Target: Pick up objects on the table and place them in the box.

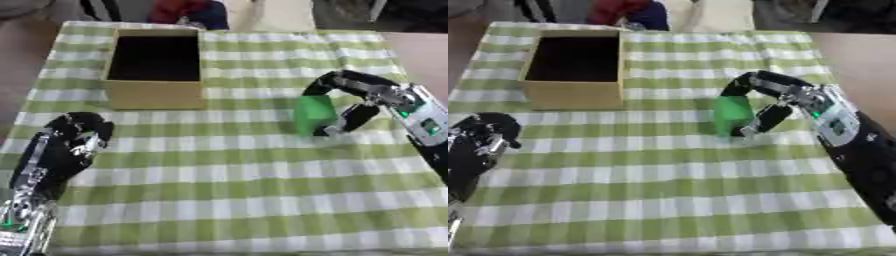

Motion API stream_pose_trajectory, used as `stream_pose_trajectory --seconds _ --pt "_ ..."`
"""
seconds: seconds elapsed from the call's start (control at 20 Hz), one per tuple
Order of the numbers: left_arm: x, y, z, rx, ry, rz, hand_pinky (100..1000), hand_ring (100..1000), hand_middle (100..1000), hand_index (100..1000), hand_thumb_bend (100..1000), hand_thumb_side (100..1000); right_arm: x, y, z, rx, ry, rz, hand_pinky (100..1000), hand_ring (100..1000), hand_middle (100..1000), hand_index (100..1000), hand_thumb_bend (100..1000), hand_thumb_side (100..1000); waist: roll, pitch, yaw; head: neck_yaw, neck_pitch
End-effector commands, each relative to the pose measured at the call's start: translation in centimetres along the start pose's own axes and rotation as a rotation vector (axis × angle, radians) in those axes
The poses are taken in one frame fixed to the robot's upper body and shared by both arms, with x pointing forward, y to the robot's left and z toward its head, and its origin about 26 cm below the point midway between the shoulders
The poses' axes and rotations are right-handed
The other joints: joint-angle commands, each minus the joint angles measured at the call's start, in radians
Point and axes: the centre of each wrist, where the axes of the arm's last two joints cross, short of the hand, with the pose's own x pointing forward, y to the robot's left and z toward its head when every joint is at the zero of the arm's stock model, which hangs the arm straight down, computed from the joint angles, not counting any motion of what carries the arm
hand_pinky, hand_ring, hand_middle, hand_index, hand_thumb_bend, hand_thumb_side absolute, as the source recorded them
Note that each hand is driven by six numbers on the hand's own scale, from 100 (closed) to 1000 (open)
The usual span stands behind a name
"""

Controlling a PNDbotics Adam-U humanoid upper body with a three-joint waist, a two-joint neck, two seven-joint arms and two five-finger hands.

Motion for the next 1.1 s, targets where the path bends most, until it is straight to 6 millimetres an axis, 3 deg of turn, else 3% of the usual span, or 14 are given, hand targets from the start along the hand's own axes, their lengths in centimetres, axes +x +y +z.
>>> stream_pose_trajectory --seconds 0.05,0.1,0.2,0.4,0.7,1.1 --pt "0.8 0.2 -0.3 -0.007 -0.026 -0.009 544 686 601 639 491 274 0.0 -1.4 0.5 -0.04 0.015 0.052 781 703 501 663 561 110 0.0 -0.014 -0.001 -0.002 0.005" --pt "0.8 0.2 -0.3 -0.006 -0.026 -0.009 544 686 601 639 490 274 0.1 -1.4 0.6 -0.053 0.016 0.061 762 668 439 595 560 100 0.0 -0.014 -0.001 -0.002 0.005" --pt "0.8 0.2 -0.3 -0.006 -0.026 -0.009 544 686 601 639 490 276 0.1 -1.6 0.6 -0.083 0.017 0.075 747 639 385 540 531 103 0.0 -0.015 -0.001 -0.002 0.005" --pt "0.8 0.2 -0.2 -0.005 -0.026 -0.009 543 686 601 639 491 274 0.5 -2.1 0.6 -0.147 0.008 0.099 725 606 324 484 560 100 0.001 -0.016 -0.002 -0.001 0.005" --pt "0.7 0.3 -0.2 -0.004 -0.024 -0.01 543 685 601 639 491 273 2.1 -3.8 0.4 -0.201 -0.051 0.153 724 599 311 474 567 100 0.001 -0.019 -0.005 -0.001 0.005" --pt "0.7 0.2 -0.2 -0.012 -0.021 -0.012 543 685 601 639 491 274 6.4 -7.8 -0.6 -0.224 -0.191 0.254 733 604 315 477 592 100 -0.001 -0.021 -0.001 -0.005 0.005"
